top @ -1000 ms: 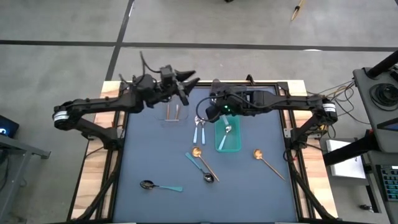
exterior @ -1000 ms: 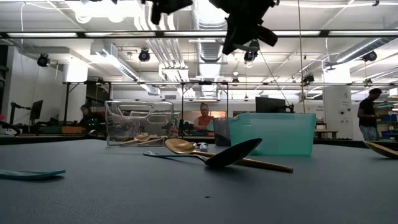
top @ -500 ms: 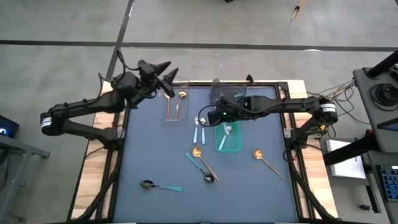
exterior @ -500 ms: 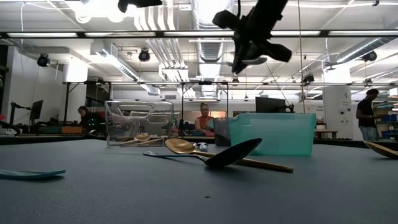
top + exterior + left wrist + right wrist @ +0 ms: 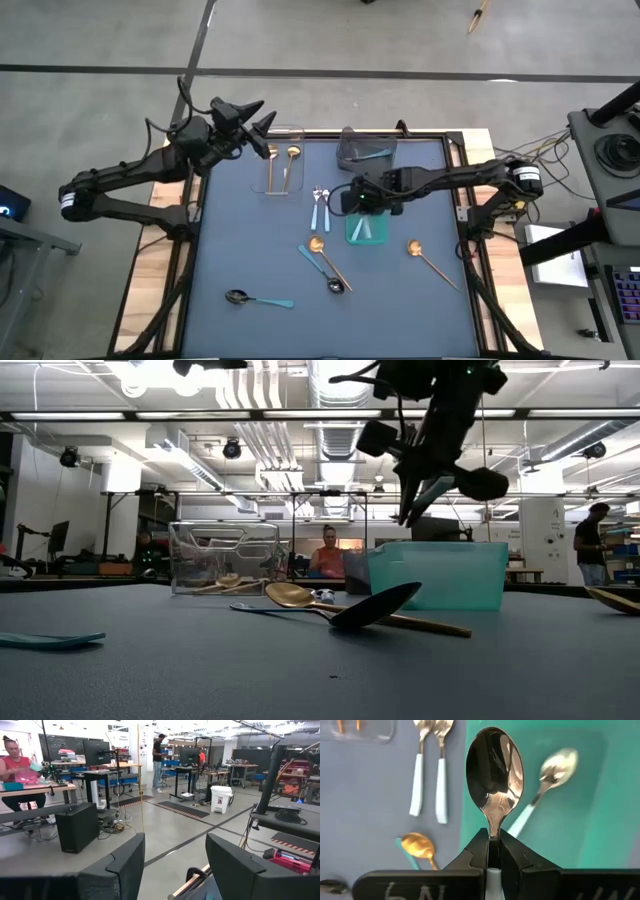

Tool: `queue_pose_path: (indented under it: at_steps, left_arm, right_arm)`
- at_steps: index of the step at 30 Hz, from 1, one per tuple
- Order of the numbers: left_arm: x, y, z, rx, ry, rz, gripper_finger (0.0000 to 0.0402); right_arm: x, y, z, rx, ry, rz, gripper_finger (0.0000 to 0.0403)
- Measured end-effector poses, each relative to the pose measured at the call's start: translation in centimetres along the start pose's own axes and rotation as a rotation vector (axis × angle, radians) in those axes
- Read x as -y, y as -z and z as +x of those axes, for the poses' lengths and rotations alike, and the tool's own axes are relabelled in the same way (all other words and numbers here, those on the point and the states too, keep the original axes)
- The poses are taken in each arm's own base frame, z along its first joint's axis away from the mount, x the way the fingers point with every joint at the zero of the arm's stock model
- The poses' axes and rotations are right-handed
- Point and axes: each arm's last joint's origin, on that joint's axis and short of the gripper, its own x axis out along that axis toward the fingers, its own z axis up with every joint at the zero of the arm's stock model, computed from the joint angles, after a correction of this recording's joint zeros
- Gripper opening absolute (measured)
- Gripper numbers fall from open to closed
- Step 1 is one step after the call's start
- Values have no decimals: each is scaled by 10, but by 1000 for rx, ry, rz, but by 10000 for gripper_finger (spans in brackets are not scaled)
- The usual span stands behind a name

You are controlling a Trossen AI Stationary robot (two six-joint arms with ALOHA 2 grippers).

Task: Sort silverware by color (type)
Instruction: Put the light blue spoon into the green bin

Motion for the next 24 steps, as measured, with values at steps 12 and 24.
queue_pose_path:
  at_steps: [12, 24]
  left_arm:
    - [-2, 3, -1, -29, -52, 17, 191]
    - [-2, 4, 0, -32, -53, 2, 192]
  right_arm:
    - [10, 2, 16, -15, -31, 105, 13]
    - [10, -2, 19, 62, -15, 115, 13]
